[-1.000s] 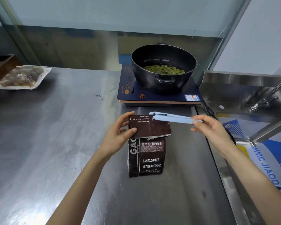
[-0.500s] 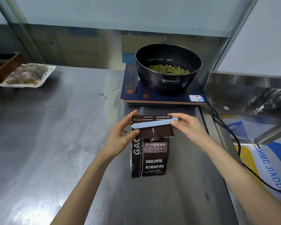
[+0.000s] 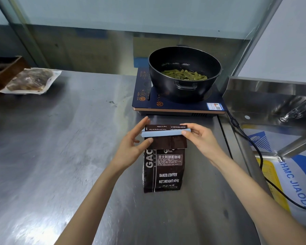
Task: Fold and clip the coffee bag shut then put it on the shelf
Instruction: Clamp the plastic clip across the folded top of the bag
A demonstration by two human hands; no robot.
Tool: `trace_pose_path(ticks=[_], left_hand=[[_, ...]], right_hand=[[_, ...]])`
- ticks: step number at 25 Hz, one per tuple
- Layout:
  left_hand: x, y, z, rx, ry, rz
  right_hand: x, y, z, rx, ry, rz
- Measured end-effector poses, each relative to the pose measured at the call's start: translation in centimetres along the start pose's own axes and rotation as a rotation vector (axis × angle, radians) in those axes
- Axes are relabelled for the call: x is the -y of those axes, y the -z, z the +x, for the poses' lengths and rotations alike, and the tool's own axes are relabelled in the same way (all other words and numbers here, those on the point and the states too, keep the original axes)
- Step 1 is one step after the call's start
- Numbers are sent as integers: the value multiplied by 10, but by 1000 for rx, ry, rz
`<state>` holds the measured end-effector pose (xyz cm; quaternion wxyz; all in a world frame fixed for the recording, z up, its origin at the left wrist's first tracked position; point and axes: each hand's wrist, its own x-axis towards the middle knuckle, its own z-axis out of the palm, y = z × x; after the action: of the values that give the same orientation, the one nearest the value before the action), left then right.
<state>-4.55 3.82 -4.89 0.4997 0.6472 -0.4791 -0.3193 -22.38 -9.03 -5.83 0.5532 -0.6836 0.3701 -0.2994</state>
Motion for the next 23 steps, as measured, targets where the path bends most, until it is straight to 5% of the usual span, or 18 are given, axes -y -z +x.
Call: trace_pose_path(ticks=[6, 10, 23], left_hand=[[1, 5, 2, -196, 94, -49], [6, 6, 2, -157, 194, -96], [9, 3, 8, -123, 137, -196]], right_hand=[[-4, 0, -4, -41, -10, 19], [-5, -1, -6, -45, -23, 41], [0, -3, -8, -57, -20, 57]])
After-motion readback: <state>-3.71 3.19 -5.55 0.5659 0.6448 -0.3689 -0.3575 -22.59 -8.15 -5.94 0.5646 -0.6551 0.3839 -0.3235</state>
